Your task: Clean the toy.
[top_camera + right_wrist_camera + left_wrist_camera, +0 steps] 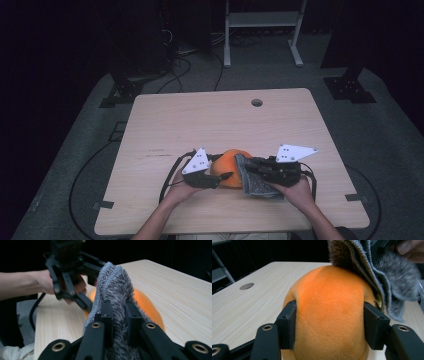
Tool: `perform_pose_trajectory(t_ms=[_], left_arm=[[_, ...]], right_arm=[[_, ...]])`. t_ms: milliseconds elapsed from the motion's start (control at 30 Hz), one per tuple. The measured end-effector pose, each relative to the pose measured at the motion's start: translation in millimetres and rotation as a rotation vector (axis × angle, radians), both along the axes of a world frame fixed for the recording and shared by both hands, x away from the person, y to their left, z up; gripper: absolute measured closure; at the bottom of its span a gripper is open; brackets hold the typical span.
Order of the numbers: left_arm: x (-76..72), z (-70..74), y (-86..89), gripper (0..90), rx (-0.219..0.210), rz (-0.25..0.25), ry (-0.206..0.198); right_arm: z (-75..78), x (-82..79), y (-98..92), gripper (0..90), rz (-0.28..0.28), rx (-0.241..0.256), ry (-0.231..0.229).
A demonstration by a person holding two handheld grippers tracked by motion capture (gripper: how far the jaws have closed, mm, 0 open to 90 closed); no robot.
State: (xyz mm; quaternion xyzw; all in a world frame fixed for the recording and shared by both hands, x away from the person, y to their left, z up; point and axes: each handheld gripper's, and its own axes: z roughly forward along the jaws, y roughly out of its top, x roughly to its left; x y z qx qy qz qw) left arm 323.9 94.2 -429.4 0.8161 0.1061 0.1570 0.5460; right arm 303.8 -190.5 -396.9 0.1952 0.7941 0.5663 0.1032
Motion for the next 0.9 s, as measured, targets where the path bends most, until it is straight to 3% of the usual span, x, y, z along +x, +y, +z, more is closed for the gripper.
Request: perform_pose_trajectory(t_ms=[167,300,333,367,400,467,500,533,567,667,733,800,900], left_arm=[[1.4,-10.2,1.6,36.0,0.052,-0.018,-0.004],[1.8,-11.8,1.9,31.4,0.048,-0.012,0.031],[4.0,-12.9,2.6,22.2,0.033,0.005,0.075],[4.0,-12.9,2.6,17.2,0.033,0.005,0.075],[6.3,-12.1,3.4,13.4,0.006,0.017,0.130],[9.0,-10.2,4.4,10.8,-0.052,0.027,0.193],[9.0,-10.2,4.4,11.4,-0.052,0.027,0.193],[12.5,-9.7,6.1,13.2,-0.088,0.037,0.248],[12.5,-9.7,6.1,15.5,-0.088,0.037,0.248],[8.5,-11.6,5.2,24.1,-0.057,0.037,0.191],[4.7,-11.7,1.9,26.8,-0.030,0.022,0.152],[0.3,-10.9,0.1,29.0,0.006,0.001,0.118],[-3.6,-11.3,1.6,31.9,0.052,-0.018,0.097]], right_arm=[[-10.8,9.2,9.5,79.4,0.016,-0.048,0.022],[-17.1,14.7,0.3,79.4,-0.007,-0.054,0.057],[-19.7,14.6,-6.4,79.4,-0.038,-0.066,0.064],[-22.0,14.1,-9.3,79.4,-0.049,-0.067,0.069],[-24.6,13.5,-11.7,79.3,-0.050,-0.068,0.080],[-27.6,11.8,-14.6,79.3,-0.047,-0.067,0.096],[-27.2,10.7,-14.8,79.3,-0.047,-0.074,0.096],[-26.7,9.7,-14.5,79.3,-0.046,-0.077,0.084],[-26.3,8.8,-14.0,79.3,-0.043,-0.080,0.083],[-19.0,4.7,-10.0,79.3,-0.027,-0.069,0.075],[-8.3,-1.3,-1.7,79.2,0.006,-0.054,0.037],[-1.4,-4.1,8.4,79.2,0.028,-0.066,0.009],[-7.4,0.9,16.3,79.2,0.038,-0.103,0.017]])
